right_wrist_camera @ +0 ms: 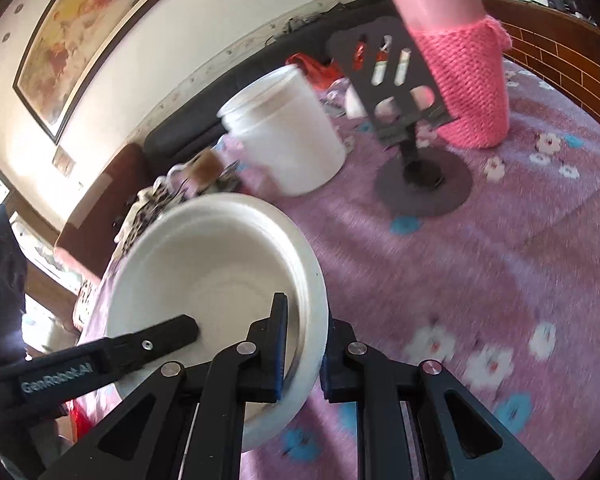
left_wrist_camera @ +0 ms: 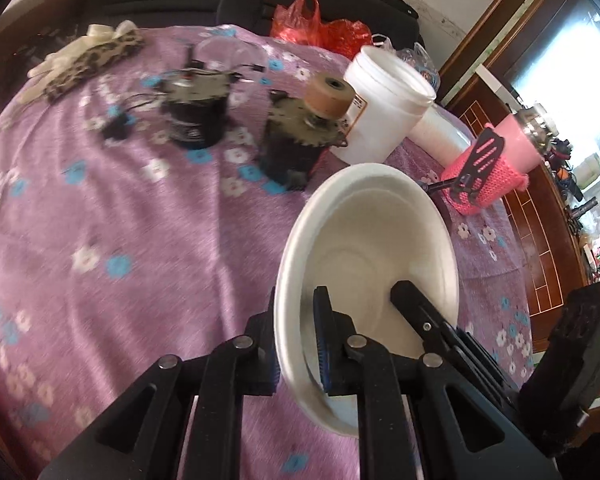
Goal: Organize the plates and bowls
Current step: 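Carry the small white bowl with both grippers and lower it onto the stack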
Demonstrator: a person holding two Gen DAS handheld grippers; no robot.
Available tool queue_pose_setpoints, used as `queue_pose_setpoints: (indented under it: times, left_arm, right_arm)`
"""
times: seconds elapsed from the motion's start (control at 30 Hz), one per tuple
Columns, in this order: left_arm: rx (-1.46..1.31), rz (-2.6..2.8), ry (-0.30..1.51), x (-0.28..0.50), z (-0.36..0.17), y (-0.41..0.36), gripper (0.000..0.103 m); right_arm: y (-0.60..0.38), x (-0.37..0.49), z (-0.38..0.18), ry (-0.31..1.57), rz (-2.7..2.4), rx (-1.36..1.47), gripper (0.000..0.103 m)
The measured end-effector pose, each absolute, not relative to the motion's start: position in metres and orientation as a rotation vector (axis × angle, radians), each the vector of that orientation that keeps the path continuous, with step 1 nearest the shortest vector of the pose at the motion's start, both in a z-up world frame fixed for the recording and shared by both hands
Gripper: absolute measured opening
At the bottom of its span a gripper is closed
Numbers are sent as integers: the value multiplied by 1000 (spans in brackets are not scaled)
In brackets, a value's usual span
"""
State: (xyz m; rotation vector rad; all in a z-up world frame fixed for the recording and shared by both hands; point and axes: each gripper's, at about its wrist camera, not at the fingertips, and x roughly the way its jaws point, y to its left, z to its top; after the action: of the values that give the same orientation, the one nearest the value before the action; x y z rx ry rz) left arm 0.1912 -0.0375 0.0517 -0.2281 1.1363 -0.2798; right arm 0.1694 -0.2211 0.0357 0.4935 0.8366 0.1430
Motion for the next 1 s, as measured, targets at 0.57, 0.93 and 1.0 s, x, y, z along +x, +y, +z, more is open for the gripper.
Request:
queue_pose_setpoints:
  times: [0.57, 0.93, 1.0]
  left_arm:
    - [-352, -254, 1024, 75, 92, 37, 13]
    - [-439, -203, 943, 3, 104, 104, 13]
    - [-452, -186, 931, -7, 106, 118, 13]
  right_arm:
    - [-144, 69, 94, 801, 222, 341, 14]
    - [-83, 11, 111, 797, 318, 276, 15]
    - [-68, 3, 115, 794, 339, 258, 15]
